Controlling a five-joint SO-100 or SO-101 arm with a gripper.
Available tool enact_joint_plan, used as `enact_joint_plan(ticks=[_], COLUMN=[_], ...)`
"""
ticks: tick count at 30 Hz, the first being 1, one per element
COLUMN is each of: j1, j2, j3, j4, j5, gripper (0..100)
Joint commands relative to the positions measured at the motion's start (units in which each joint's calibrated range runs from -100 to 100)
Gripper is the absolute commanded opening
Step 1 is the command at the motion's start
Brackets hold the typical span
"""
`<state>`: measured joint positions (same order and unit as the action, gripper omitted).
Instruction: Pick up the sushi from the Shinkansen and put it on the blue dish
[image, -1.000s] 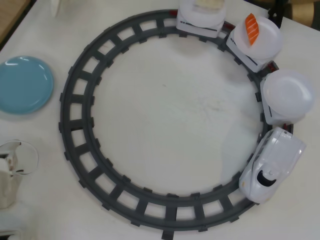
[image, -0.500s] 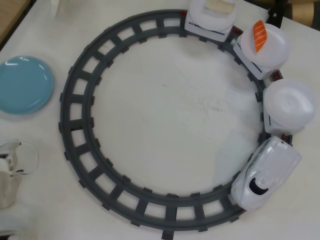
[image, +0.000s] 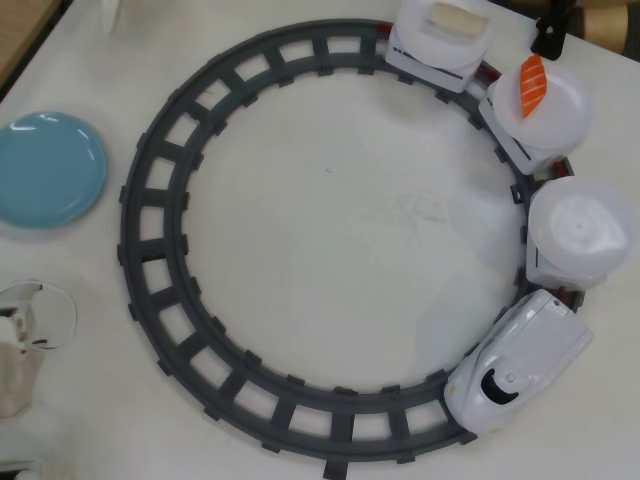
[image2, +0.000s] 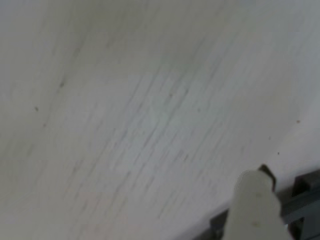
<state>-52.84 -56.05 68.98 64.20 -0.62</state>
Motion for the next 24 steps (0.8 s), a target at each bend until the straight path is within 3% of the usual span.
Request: enact_joint_plan(ticks=[1, 24], j1=[-0.1, 0.6], j2=[-0.3, -0.3], j3=[-0.3, -0.6], j4=[-0.5, -0.5], j5=[0.2, 0.2], gripper=[25, 25])
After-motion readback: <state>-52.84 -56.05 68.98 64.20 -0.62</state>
